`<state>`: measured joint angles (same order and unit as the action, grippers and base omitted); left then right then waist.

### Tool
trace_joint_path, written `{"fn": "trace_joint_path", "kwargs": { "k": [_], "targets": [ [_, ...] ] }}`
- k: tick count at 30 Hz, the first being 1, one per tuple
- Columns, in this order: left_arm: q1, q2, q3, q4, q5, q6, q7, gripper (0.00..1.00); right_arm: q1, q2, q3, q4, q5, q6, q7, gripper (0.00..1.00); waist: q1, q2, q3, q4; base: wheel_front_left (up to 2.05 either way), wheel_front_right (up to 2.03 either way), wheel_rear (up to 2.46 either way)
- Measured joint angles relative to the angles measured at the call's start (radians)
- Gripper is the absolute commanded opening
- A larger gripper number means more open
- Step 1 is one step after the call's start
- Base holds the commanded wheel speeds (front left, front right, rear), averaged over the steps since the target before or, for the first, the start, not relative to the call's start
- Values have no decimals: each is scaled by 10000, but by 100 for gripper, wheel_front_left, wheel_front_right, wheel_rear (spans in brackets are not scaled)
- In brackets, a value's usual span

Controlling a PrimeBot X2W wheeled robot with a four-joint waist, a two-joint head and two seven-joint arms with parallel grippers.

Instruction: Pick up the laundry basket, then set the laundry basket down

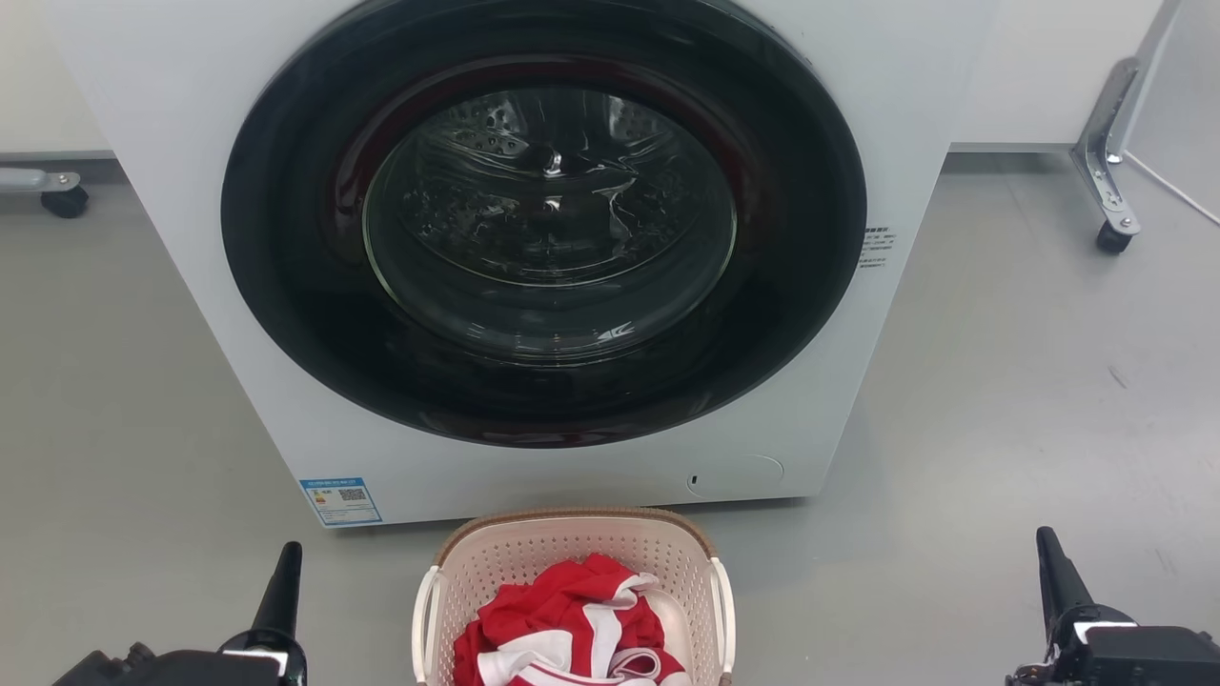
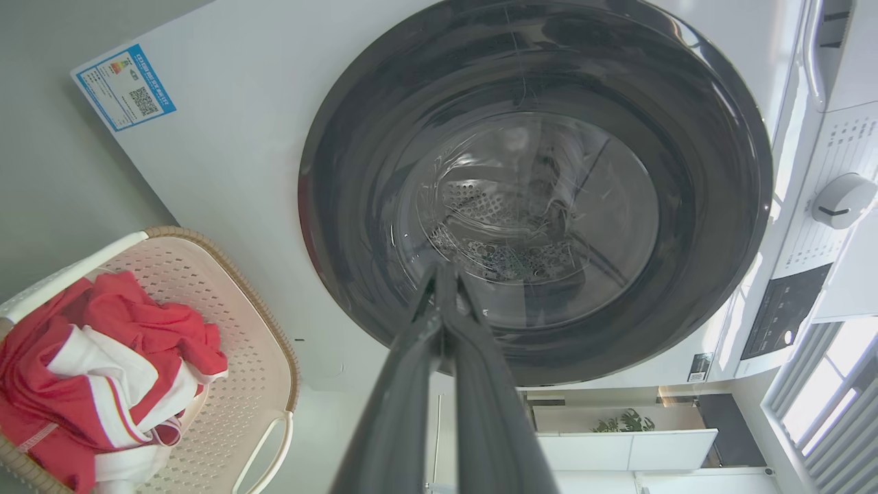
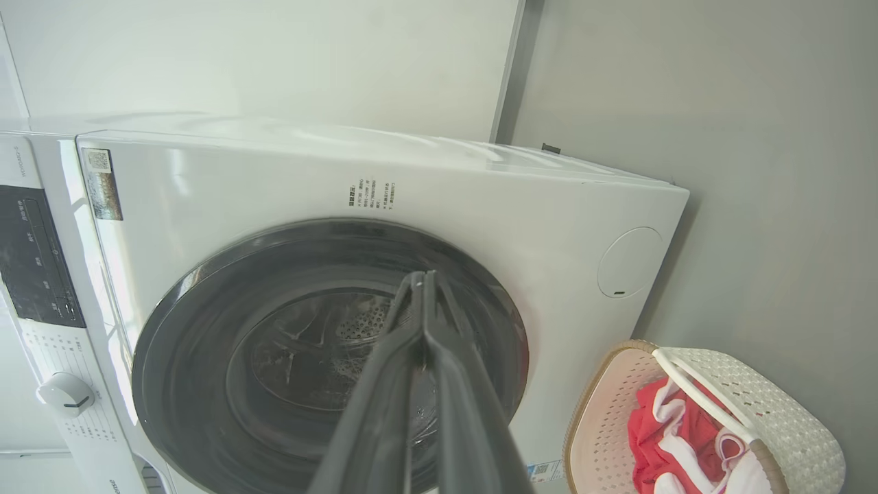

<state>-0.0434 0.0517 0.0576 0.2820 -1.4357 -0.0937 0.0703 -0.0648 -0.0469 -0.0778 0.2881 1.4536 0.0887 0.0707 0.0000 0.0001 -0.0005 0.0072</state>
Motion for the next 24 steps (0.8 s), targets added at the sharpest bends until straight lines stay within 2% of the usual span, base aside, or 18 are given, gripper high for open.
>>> {"fn": "trace_joint_path", "kwargs": {
  "k": [13, 24],
  "targets": [
    [-365, -84, 328, 121, -1586, -301, 435, 0, -224, 31, -546, 94, 1423, 305, 428, 0, 0, 0, 23, -73, 0, 0, 0],
    [-366, -88, 334, 132, -1647, -301, 435, 0, -272, 35, -548, 98, 1423, 316, 428, 0, 0, 0, 23, -72, 0, 0, 0]
  ]
}}
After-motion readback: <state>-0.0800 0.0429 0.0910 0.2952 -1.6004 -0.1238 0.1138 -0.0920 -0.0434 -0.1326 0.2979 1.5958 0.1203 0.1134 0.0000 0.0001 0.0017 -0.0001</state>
